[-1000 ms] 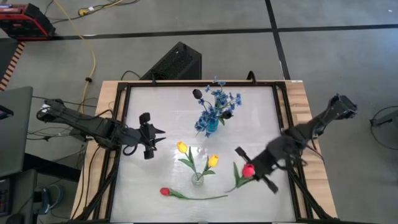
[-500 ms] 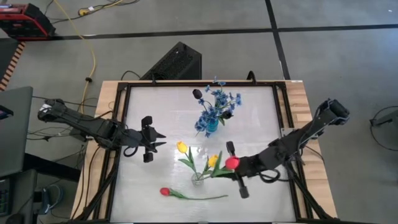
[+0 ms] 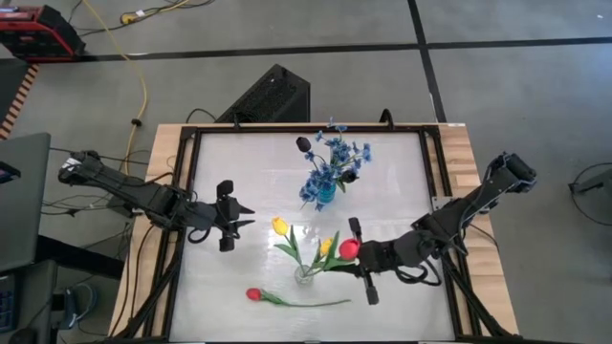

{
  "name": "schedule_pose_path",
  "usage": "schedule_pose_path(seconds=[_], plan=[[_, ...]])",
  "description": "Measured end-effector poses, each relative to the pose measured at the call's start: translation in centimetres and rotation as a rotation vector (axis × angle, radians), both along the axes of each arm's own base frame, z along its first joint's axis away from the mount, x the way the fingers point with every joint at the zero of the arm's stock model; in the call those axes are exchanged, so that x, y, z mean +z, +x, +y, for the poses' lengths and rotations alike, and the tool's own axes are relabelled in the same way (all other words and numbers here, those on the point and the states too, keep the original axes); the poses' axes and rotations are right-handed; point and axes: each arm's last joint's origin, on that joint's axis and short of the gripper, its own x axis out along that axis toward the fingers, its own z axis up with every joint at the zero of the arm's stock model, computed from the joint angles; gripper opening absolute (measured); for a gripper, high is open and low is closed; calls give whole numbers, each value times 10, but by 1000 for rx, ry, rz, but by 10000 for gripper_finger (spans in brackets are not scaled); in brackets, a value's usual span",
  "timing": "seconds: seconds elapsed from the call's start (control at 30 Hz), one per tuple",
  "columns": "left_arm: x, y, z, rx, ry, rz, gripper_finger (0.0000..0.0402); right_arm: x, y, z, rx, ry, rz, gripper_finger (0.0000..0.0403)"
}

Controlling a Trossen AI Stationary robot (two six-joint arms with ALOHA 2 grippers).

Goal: Sort flowers into vase by color
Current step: Put the top right red flower into the transparent vase

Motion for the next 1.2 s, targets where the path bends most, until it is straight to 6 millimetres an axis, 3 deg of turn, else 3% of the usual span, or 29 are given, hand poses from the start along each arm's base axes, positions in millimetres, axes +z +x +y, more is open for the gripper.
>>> schedule_pose_path(seconds=[0.5, 0.83, 1.2], plan=[[0, 0, 0, 1, 1, 0, 98, -4, -5, 7, 23, 5, 35, 14], [0, 0, 0, 1, 0, 1, 98, -25, -9, 10, -24, 38, -46, 14], [0, 0, 0, 6, -12, 0, 98, -24, -13, 12, -93, 3, -54, 14]])
